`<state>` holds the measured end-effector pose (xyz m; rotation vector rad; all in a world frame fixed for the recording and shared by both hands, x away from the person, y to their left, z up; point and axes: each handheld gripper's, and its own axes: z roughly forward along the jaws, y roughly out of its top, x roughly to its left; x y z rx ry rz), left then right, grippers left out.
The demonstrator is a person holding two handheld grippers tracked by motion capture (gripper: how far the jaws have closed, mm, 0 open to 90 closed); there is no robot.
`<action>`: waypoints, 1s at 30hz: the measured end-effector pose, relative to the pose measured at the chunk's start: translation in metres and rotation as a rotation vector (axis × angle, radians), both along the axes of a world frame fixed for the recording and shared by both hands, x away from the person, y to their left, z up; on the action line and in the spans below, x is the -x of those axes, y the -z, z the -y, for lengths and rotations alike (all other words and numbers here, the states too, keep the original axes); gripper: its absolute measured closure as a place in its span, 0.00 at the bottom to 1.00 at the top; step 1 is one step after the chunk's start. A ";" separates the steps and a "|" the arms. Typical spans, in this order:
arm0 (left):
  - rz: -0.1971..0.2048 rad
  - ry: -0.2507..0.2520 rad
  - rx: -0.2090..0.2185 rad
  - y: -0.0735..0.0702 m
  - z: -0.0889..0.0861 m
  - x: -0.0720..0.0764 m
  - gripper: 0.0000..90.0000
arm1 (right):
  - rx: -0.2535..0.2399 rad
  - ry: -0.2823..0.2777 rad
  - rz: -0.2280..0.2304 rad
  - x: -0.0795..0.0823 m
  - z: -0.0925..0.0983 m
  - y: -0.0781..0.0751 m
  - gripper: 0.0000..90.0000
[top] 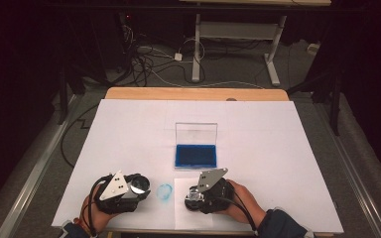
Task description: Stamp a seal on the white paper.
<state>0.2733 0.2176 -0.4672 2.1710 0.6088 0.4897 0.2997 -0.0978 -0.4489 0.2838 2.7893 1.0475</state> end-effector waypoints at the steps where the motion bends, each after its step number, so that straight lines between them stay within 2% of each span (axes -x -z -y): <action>1: 0.000 -0.001 0.000 0.000 0.000 0.000 0.40 | 0.001 0.001 0.000 0.000 0.000 0.000 0.63; 22: 0.000 0.003 -0.004 0.000 0.000 0.000 0.40 | 0.009 -0.007 0.021 0.002 -0.001 0.002 0.63; 30: -0.002 0.003 -0.002 0.000 0.001 0.000 0.40 | 0.001 -0.005 0.003 0.000 0.000 0.002 0.63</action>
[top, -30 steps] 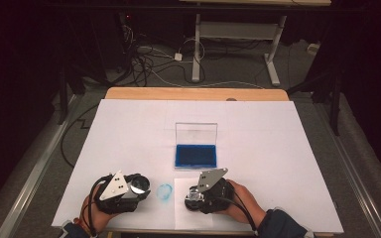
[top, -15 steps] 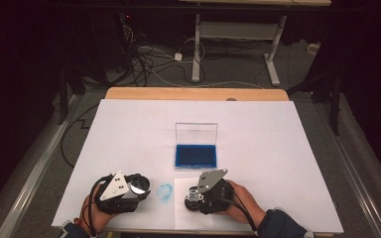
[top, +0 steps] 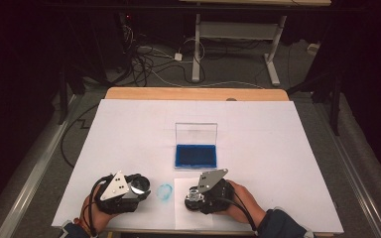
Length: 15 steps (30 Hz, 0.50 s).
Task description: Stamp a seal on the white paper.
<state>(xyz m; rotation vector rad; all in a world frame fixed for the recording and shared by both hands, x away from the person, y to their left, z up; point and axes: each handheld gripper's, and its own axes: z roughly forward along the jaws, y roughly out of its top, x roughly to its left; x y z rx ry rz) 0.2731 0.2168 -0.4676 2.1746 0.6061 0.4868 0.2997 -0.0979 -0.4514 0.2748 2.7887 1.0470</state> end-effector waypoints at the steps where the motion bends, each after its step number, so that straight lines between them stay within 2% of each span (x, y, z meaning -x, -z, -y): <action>1: 0.000 0.000 -0.001 0.000 0.000 0.000 0.40 | -0.001 -0.002 -0.001 0.000 0.000 0.000 0.63; 15: -0.001 0.002 -0.003 0.000 -0.001 0.000 0.40 | 0.013 -0.002 0.005 0.000 -0.001 -0.001 0.63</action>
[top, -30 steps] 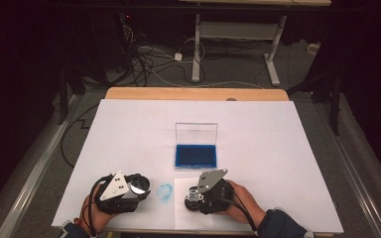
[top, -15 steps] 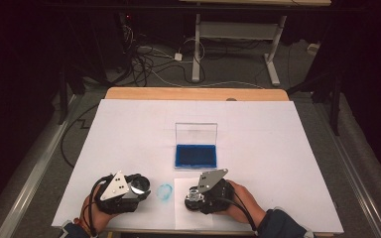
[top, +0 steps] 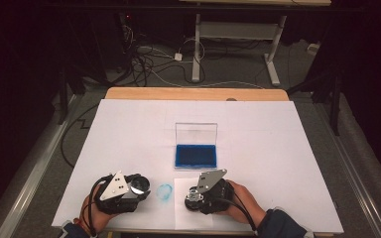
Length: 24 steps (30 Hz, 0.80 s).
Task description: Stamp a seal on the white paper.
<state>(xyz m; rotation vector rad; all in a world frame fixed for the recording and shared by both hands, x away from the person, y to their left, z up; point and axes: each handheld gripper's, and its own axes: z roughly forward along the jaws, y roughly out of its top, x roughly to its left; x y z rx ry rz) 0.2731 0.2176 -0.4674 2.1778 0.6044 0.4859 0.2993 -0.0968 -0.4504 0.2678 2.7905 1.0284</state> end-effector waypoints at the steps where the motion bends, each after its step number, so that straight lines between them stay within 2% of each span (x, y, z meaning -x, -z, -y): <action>1: -0.001 0.001 0.000 0.000 0.000 0.000 0.40 | 0.001 0.000 -0.001 0.000 0.000 0.000 0.63; 24: -0.001 0.007 -0.001 0.000 0.001 0.000 0.40 | 0.007 0.004 -0.004 0.000 0.000 -0.001 0.63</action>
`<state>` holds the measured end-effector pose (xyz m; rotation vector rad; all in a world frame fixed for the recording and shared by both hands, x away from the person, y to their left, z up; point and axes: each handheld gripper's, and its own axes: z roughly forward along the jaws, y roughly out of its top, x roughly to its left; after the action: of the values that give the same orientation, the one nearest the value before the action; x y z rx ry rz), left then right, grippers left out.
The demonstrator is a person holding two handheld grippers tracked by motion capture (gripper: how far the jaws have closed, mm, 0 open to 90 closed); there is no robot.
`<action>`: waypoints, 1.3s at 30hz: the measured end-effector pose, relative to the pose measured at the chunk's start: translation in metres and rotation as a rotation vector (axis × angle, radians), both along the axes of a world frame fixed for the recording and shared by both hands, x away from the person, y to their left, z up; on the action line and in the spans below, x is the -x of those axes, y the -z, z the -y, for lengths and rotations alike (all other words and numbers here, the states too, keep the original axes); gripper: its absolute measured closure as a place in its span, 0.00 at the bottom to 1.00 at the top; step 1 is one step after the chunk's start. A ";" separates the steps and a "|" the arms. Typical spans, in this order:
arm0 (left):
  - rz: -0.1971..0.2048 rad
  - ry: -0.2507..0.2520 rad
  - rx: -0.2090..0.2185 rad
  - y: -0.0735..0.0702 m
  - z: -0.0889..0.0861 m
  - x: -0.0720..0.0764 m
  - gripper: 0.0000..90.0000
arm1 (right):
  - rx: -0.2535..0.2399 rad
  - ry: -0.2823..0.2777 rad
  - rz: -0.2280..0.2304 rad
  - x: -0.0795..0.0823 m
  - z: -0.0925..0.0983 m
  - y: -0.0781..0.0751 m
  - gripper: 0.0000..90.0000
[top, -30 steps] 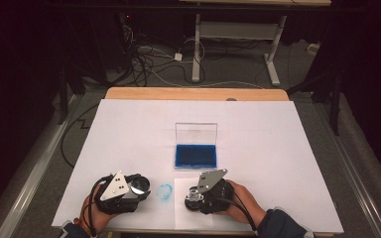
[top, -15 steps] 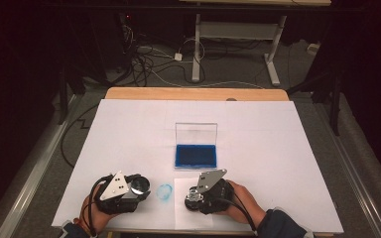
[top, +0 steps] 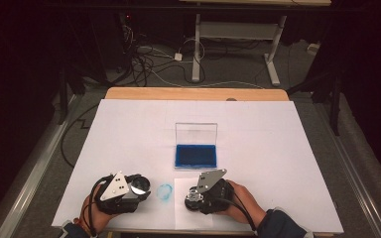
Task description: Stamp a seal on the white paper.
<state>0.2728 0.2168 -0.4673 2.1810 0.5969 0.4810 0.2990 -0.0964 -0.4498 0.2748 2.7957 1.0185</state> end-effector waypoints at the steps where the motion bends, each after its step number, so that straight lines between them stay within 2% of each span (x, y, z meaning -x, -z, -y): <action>1: 0.000 0.000 0.000 0.000 0.000 0.000 0.40 | -0.001 0.001 -0.001 0.000 0.000 0.000 0.63; 27: -0.004 0.005 -0.001 0.001 0.001 0.000 0.40 | 0.007 0.004 0.014 0.002 0.000 0.000 0.63; 30: -0.004 0.006 -0.003 0.001 0.001 0.000 0.40 | -0.007 0.014 -0.013 -0.002 0.001 -0.002 0.63; 33: -0.004 0.005 0.001 0.000 0.002 -0.001 0.40 | -0.092 0.027 -0.046 -0.005 0.007 -0.011 0.63; 36: -0.007 0.007 -0.003 0.001 0.003 -0.001 0.40 | -0.141 0.042 -0.017 -0.004 0.011 -0.025 0.63; 39: -0.007 0.007 -0.002 0.001 0.004 -0.001 0.40 | -0.165 0.051 0.003 -0.004 0.016 -0.034 0.63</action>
<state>0.2739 0.2127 -0.4681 2.1864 0.5921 0.4709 0.3025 -0.1119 -0.4162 0.3614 2.6902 1.2378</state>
